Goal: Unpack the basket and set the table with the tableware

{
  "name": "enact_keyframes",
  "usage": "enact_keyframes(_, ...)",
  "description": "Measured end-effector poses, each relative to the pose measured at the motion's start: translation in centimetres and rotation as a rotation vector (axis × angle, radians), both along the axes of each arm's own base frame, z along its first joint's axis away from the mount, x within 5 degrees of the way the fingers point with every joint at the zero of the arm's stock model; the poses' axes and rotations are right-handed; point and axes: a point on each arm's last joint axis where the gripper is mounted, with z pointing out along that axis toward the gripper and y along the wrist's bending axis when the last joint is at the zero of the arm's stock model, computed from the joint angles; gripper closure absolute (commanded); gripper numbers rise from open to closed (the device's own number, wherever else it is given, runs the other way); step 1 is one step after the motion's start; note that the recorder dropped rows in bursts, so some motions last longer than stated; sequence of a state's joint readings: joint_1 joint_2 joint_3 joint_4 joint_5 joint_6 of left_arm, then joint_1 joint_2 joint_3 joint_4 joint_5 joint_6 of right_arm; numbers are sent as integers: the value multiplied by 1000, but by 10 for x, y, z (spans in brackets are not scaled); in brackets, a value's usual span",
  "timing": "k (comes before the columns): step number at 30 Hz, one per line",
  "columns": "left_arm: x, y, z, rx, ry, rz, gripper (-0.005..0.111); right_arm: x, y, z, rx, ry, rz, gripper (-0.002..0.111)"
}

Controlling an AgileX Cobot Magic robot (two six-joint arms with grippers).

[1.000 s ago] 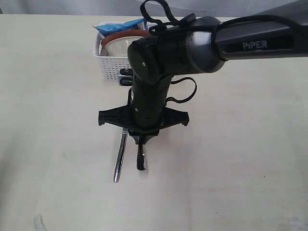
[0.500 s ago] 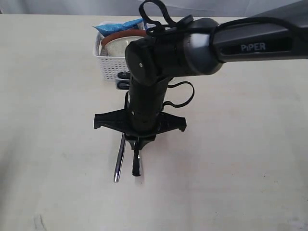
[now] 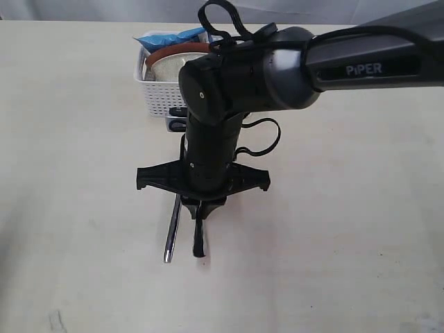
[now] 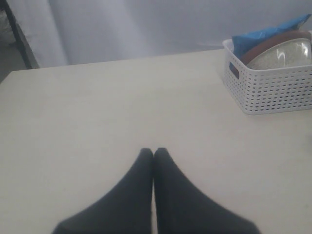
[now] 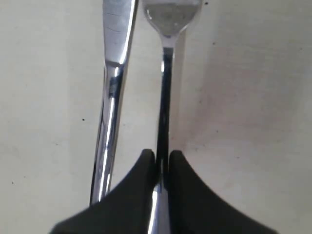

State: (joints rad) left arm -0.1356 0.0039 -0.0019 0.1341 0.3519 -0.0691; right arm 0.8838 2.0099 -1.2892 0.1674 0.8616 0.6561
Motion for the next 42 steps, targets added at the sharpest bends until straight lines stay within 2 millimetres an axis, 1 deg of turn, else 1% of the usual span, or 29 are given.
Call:
enact_keyframes(10,0,0,0,0,0,0,106,0,0,0,0,-1,4,108)
enact_keyframes(12,0,0,0,0,0,0,106,0,0,0,0,-1,8,101)
enact_keyframes(16,0,0,0,0,0,0,106,0,0,0,1,-2,12,78)
enact_keyframes(18,0,0,0,0,0,0,106,0,0,0,1,-2,12,70)
enact_keyframes(20,0,0,0,0,0,0,106,0,0,0,-1,-4,16,69)
enact_keyframes(25,0,0,0,0,0,0,106,0,0,0,0,-4,21,70)
enact_keyframes(33,0,0,0,0,0,0,106,0,0,0,1,-14,83,70)
enact_keyframes(37,0,0,0,0,0,0,106,4,-3,0,9,-17,106,70)
enact_keyframes(39,0,0,0,0,0,0,106,5,-3,0,29,-5,114,65)
enact_keyframes(42,0,0,0,0,0,0,106,6,-1,1,61,-14,144,51)
